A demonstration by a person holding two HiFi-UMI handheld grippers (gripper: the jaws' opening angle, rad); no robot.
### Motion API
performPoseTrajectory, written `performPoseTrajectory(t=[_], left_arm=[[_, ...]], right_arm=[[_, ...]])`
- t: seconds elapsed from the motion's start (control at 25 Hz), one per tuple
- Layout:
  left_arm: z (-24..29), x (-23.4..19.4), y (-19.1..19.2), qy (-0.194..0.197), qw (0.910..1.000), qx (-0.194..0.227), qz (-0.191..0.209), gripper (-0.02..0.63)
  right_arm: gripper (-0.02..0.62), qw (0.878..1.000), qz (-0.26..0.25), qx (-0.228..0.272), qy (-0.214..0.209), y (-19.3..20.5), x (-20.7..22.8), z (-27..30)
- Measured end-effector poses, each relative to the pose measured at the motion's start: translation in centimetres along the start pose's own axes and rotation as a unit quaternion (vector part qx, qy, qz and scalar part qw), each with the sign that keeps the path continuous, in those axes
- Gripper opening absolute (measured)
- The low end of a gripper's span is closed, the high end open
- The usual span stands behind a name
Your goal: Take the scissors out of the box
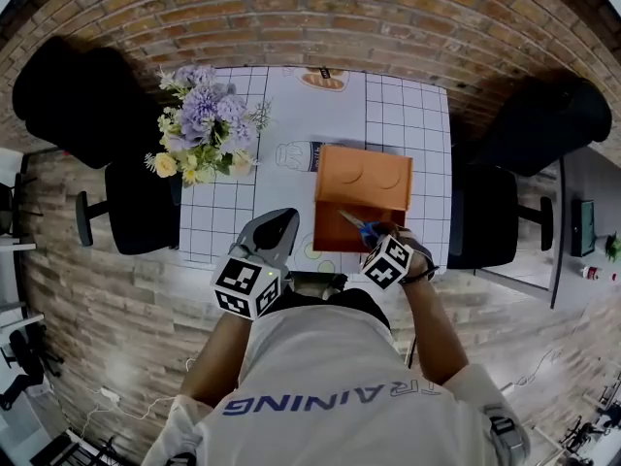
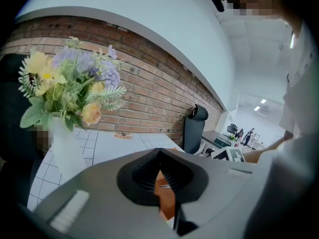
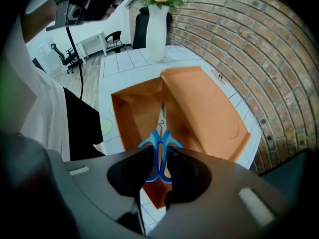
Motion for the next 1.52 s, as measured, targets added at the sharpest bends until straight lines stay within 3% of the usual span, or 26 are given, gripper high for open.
performPoseTrajectory(t=[0.28, 0.48, 0.6, 0.76, 1.04, 1.12, 1.2, 1.52], left_arm=[[0.4, 0.8, -1.1, 0.035, 0.9992, 0.012, 0.017, 0.000], [0.6, 1.2, -2.8, 0.054, 0.9977, 0.028, 0.030, 0.000], [0.9, 1.4, -4.1, 0.064, 0.9963, 0.040, 0.040, 0.000], [1.1, 1.7, -5.6, 0.074, 0.9945, 0.055, 0.050, 0.000], [0.7, 2.1, -8.7, 0.085, 0.9894, 0.092, 0.074, 0.000], [0.5, 2.4, -9.2, 0.087, 0.9883, 0.099, 0.076, 0.000], [0.4, 2.7, -9.7, 0.091, 0.9871, 0.106, 0.079, 0.000], [0.7, 3.1, -9.9, 0.090, 0.9866, 0.106, 0.085, 0.000]], right_arm=[[0.103, 0.996, 0.039, 0.072, 0.026, -1.3, -0.5, -4.9], [0.103, 0.973, 0.127, 0.178, 0.069, -2.1, 1.3, -9.6], [0.103, 0.946, 0.184, 0.242, 0.111, -2.4, 3.3, -12.4], [0.103, 0.899, 0.249, 0.329, 0.148, -2.2, 5.0, -16.6], [0.103, 0.807, 0.291, 0.470, 0.207, -2.0, 6.6, -23.7], [0.103, 0.789, 0.293, 0.492, 0.221, -1.8, 6.7, -25.4], [0.104, 0.784, 0.287, 0.499, 0.232, -1.7, 6.7, -26.1], [0.104, 0.786, 0.278, 0.499, 0.235, -1.7, 6.6, -26.1]])
Point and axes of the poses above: the fingertips, and each gripper's own axes: z forward along the fingers, x to its right, y out of its underside, the point moved 8 cm from there along -z, backward along the fingers, and after that the axes turned 3 degrees about -z, right-handed, at the moved point
